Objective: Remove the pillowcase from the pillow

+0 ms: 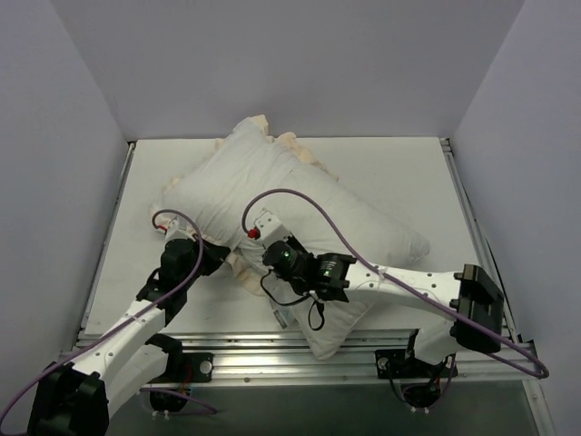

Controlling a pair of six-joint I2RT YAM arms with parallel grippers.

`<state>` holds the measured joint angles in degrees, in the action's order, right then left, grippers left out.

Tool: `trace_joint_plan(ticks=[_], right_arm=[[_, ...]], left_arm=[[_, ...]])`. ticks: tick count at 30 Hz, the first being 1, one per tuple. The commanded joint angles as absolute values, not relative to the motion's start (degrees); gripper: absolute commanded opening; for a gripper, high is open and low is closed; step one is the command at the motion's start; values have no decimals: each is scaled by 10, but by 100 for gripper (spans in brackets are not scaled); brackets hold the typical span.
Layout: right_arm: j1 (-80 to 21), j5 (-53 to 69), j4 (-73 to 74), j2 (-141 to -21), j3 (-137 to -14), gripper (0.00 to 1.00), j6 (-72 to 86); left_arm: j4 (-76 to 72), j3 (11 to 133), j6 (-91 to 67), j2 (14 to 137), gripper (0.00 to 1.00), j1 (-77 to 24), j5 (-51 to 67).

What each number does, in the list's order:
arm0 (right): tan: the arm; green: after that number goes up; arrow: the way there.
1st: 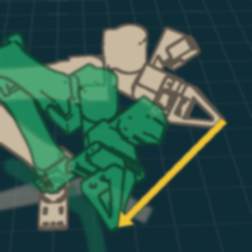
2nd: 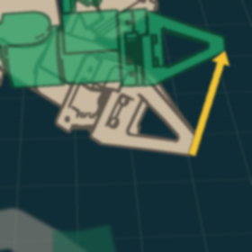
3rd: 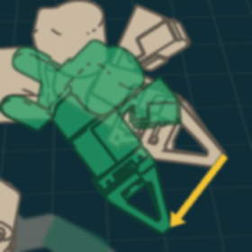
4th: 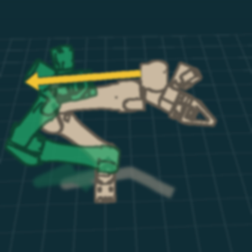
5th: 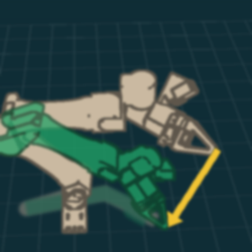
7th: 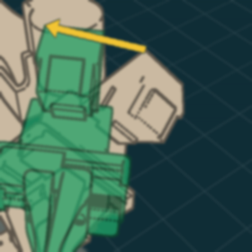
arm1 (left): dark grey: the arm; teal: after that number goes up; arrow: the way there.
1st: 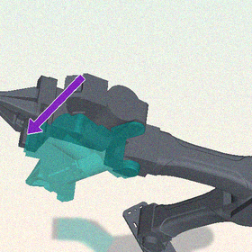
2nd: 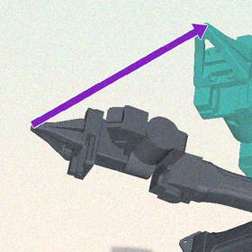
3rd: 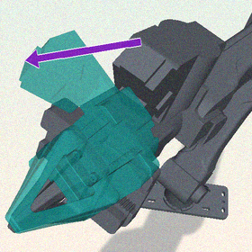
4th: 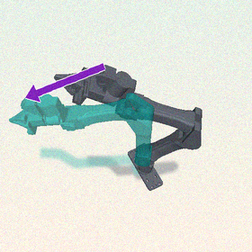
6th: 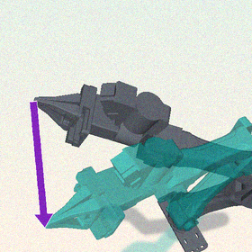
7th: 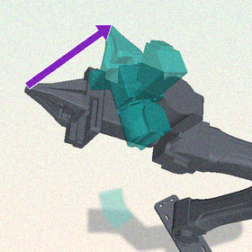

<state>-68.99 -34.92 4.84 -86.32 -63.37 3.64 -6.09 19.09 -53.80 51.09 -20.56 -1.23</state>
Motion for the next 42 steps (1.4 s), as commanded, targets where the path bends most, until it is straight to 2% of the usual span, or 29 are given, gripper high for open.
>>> trace_joint_plan(ticks=[1,5,10,20,22,27,30,33,35,36,37,39,40,42], right_arm=[[-615,-393,125,-765,-606,0,69],[-553,-379,163,-675,-584,0,77],[-516,-367,216,-571,-601,0,98],[-494,-359,268,-469,-649,0,90],[-493,-347,270,-463,-651,0,84],[-493,-241,242,-483,-630,0,73],[-495,-106,204,-520,-619,0,71],[-496,15,161,-564,-600,0,90],[-501,50,148,-590,-599,0,101],[-509,66,144,-615,-599,0,103],[-513,69,147,-626,-604,8,101],[-517,72,162,-652,-624,23,92],[-518,72,168,-658,-633,39,88],[-515,76,191,-676,-665,55,77]], left_arm=[[9,262,-528,475,2,-171,-151],[114,335,-525,468,2,-130,-245],[134,381,-551,496,2,-73,-318],[101,478,-517,599,2,-8,-336],[102,497,-505,624,2,-4,-320],[69,500,-481,628,2,-9,-130],[88,496,-476,610,2,-51,-42],[142,491,-465,579,2,-126,-26],[197,484,-456,561,9,-155,-16],[220,479,-456,536,16,-164,-17],[243,477,-460,518,34,-173,-22],[306,469,-467,457,56,-175,-35],[332,466,-470,433,75,-177,-46],[346,457,-480,378,82,-178,-46]])
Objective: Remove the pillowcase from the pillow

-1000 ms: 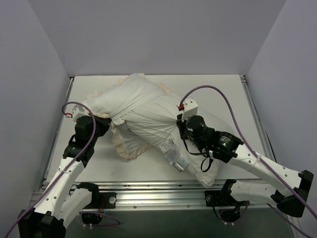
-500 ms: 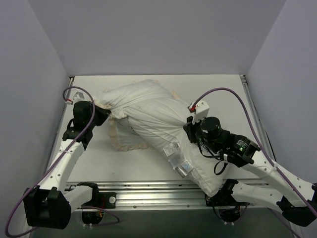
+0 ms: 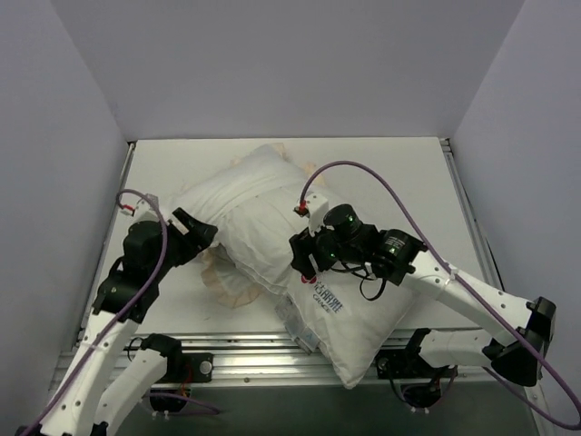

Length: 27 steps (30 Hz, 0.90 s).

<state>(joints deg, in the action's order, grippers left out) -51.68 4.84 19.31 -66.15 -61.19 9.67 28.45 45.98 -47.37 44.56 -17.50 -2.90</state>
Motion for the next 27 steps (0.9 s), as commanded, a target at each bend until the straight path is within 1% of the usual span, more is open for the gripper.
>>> trace_joint_plan(ticks=[1,4,6,7,10,11,15,16,19,20,21,22,23,24,27], right_arm=[[-512,76,199,-681,-678,66,75],[-504,47,229,-695,-729,77,76],[-491,-28,234,-701,-755,81,101],[-463,-82,236,-705,-759,86,111],[-391,-98,238,-726,-762,89,130],[-343,-97,236,-737,-753,89,143],[-281,-98,222,-756,-720,89,178],[-280,-95,217,-759,-699,89,183],[-279,-26,200,-772,-649,87,183],[-281,8,175,-767,-632,86,181],[-294,88,158,-761,-614,84,174],[-308,117,142,-754,-596,82,173],[-329,135,115,-738,-572,82,176],[-378,148,106,-732,-565,82,180],[-463,175,65,-723,-552,82,213]], left_arm=[[358,458,-482,367,84,-179,-44],[360,461,-497,355,85,-181,-15],[341,452,-505,366,86,-183,16],[322,441,-513,372,86,-183,24],[275,427,-526,404,86,-191,41],[260,418,-526,425,86,-197,35],[207,418,-515,503,86,-199,34],[185,423,-513,521,86,-199,38],[150,457,-497,599,87,-199,33],[147,470,-488,619,87,-197,28],[148,504,-468,664,87,-197,20],[149,524,-460,687,88,-194,14],[151,541,-452,728,88,-192,13],[151,577,-437,747,88,-189,16],[154,643,-418,801,90,-174,31]])
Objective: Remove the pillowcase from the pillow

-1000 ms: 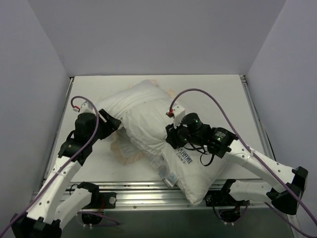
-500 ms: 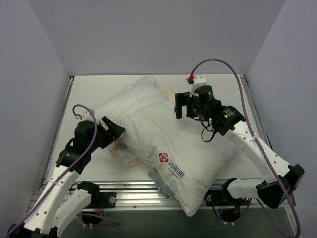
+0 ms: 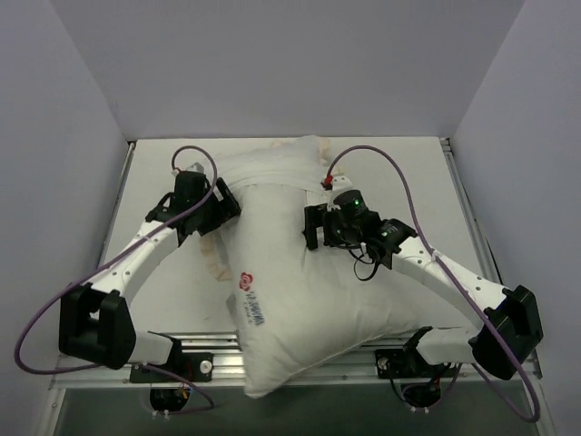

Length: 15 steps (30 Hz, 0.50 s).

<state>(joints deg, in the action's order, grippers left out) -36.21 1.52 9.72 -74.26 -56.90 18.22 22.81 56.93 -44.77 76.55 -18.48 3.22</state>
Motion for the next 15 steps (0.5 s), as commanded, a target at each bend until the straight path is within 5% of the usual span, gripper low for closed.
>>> trace_joint_plan(ticks=[1,15], right_arm=[[-478,174,54,-719,-550,82,237],[-469,-76,74,-639,-598,82,239]], left_arm=[[162,657,-414,809,90,-171,33],[299,784,-256,694,96,-227,-70]])
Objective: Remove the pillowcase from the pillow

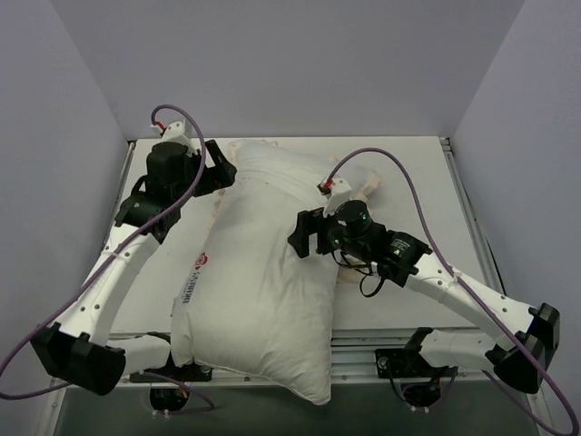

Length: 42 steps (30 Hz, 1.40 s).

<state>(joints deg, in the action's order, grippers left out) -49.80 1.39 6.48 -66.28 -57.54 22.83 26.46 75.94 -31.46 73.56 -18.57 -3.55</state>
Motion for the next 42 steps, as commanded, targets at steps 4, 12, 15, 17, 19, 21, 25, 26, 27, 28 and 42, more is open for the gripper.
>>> trace_joint_plan(ticks=[4,12,15,17,19,21,25,26,27,28,42], right_arm=[[-407,-92,75,-620,-569,82,261],[-273,-106,81,-590,-505,86,316],[-229,-74,70,-583,-495,90,330],[-208,-51,63,-584,-489,91,337],[-197,-39,51,-588,-482,94,342],[-178,-8,40,-592,-476,96,347],[-158,65,5,-615,-471,96,347],[-157,90,4,-620,-470,97,346],[-156,103,-26,-626,-468,97,347],[-156,117,-37,-637,-460,97,350],[-156,200,-223,-739,-368,91,403]], left_arm=[[326,789,-227,670,96,-335,-127],[371,822,-200,776,97,-577,-334],[391,871,-197,849,97,-616,-367],[393,912,-192,901,96,-634,-378],[400,938,-190,936,95,-637,-383],[425,969,-201,985,94,-636,-394],[467,986,-244,1048,94,-635,-400],[461,968,-263,1049,94,-634,-396],[455,955,-272,1049,94,-633,-390],[448,941,-281,1044,96,-632,-379],[391,811,-348,993,2,-618,-346]])
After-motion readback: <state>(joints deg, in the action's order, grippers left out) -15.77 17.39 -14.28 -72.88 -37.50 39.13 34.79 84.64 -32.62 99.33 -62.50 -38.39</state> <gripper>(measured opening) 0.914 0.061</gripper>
